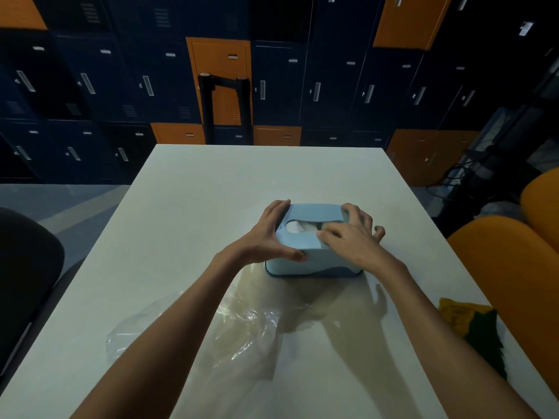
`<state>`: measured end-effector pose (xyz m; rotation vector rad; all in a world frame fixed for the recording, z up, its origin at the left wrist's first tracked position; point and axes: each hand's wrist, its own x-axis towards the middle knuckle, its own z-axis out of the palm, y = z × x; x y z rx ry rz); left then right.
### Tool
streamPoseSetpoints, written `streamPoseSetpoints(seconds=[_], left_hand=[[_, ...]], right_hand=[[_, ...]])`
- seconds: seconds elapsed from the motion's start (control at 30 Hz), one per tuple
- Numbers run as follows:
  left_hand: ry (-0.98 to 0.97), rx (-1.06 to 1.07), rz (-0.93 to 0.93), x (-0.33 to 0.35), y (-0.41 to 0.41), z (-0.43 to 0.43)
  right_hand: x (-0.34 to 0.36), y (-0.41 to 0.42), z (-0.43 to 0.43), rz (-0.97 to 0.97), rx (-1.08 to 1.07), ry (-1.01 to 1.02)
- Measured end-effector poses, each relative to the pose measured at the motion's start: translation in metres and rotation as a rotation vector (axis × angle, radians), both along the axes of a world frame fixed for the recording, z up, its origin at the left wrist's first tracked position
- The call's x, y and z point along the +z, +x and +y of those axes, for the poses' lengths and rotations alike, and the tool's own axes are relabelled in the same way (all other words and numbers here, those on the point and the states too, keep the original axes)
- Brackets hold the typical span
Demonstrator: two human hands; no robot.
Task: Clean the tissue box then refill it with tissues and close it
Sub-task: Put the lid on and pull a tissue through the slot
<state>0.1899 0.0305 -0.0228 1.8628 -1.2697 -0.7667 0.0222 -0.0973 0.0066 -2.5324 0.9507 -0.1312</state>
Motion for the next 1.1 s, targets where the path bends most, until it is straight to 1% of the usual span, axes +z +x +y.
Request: streamPoseSetpoints(seconds=[0.1, 0.17, 0.23, 0.33, 0.4, 0.53, 0.63, 0.77, 0.87, 1.0, 1.1], left_hand=[[0.01, -0.009, -0.01, 0.0, 0.001, -0.001], [0.014, -0.011, -0.009, 0.0, 0.001, -0.001], [0.017, -0.009, -0.005, 0.0, 0.002, -0.001], [0.018, -0.008, -0.002, 0.002, 0.0, 0.0], [0.02, -0.006, -0.003, 0.003, 0.0, 0.0], [0.037, -0.008, -0.012, 0.001, 0.002, 0.0], [0.052, -0.028, -0.028, 0.002, 0.003, -0.001], [0.107, -0.021, -0.139, 0.013, 0.001, -0.005], [0.065, -0.032, -0.2, 0.031, 0.0, -0.01], [0.086, -0.098, -0.406, 0.054, -0.002, -0.018], [0.128, -0.12, -0.628, 0.059, -0.006, -0.02]], right_hand=[[0.009, -0.004, -0.004, -0.156, -0.083, 0.08], [0.012, -0.003, -0.005, -0.192, -0.103, 0.035], [0.012, 0.003, -0.002, -0.154, -0.097, -0.037], [0.007, 0.019, 0.007, -0.021, -0.08, -0.13], [0.003, 0.029, 0.014, 0.055, -0.101, -0.125], [0.001, 0.039, 0.023, -0.002, -0.215, -0.059], [0.003, 0.038, 0.021, -0.084, -0.234, 0.005], [0.001, 0.034, 0.02, -0.182, -0.201, 0.021], [0.001, 0.033, 0.021, -0.234, -0.171, 0.004], [0.004, 0.026, 0.017, -0.246, -0.109, 0.065], [0.013, 0.018, 0.008, -0.242, -0.088, 0.126]])
